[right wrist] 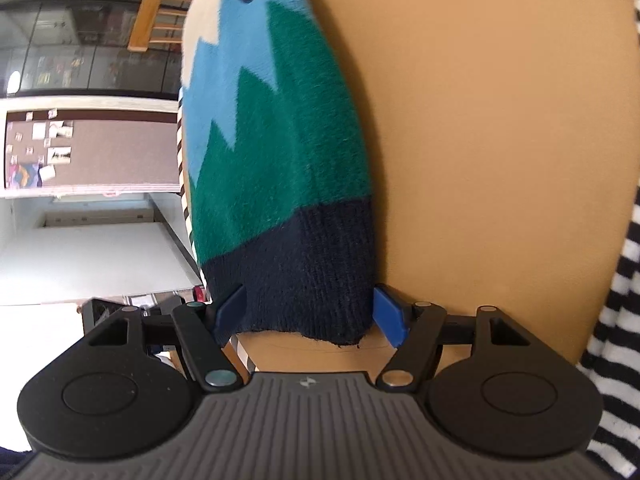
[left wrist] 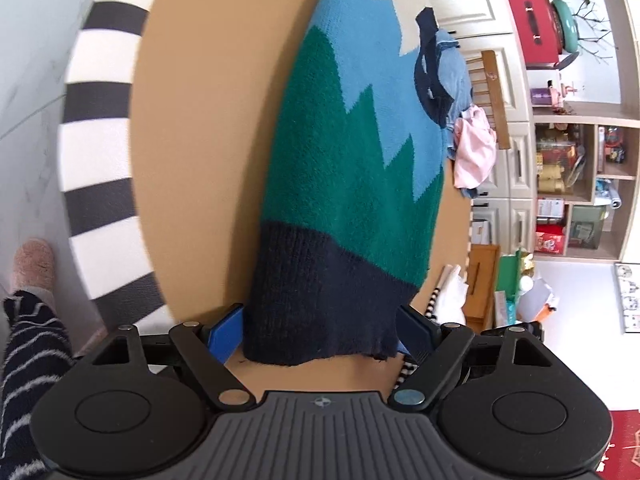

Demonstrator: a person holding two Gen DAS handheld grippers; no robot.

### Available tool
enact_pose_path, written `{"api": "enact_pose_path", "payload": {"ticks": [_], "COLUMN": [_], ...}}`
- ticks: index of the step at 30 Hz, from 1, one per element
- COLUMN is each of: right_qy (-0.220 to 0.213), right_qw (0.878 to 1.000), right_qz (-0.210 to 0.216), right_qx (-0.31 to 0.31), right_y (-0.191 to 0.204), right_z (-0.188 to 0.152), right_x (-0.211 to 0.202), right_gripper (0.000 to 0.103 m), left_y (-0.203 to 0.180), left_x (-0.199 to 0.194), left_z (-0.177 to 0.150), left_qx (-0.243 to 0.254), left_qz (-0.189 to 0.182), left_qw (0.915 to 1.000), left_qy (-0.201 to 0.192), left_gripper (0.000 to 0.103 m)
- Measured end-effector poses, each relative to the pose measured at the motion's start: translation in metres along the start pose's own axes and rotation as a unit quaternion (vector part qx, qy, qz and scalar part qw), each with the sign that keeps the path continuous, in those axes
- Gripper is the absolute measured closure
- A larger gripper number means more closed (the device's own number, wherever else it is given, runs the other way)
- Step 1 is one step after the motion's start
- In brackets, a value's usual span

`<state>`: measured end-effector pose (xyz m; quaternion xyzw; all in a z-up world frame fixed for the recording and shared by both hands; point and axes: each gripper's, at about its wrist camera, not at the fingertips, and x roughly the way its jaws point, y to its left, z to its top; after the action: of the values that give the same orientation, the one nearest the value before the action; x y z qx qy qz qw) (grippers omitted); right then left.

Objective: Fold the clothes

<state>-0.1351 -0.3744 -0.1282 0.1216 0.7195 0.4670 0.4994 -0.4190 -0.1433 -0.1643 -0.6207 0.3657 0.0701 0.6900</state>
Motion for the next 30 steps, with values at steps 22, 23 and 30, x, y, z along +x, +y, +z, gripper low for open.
{"api": "enact_pose_path", "payload": {"ticks": [22,23,30], "right_qy": [0.067,0.086,0.024], "right_qw": [0.997,0.995,0.999], "right_qz": [-0.031,-0.028,0.020], "right_qx": [0.017,0.030,-0.008], "right_y": [0.018,0.018,0.088], "right_z": [-0.092,-0.105,-0.063], "right_x": [-0.021,-0.026,-0.083], "right_gripper": [0.083,0.083,0.083], "left_y": [-0.005,-0.003,-0.041], "left_x": [-0.051,-0.060,-0.124], "left_z": [-0.051,-0.064,-0.057], "left_qx": [-0.083,-0.110,-0.221], "left_qz": [0.064,0.063,-0.017], "left_qw": [0.9905,0.9865,0.9746], "left_qy": [0.089,0.103,0.032], "left_gripper": [0.083,0.083,0.082]}}
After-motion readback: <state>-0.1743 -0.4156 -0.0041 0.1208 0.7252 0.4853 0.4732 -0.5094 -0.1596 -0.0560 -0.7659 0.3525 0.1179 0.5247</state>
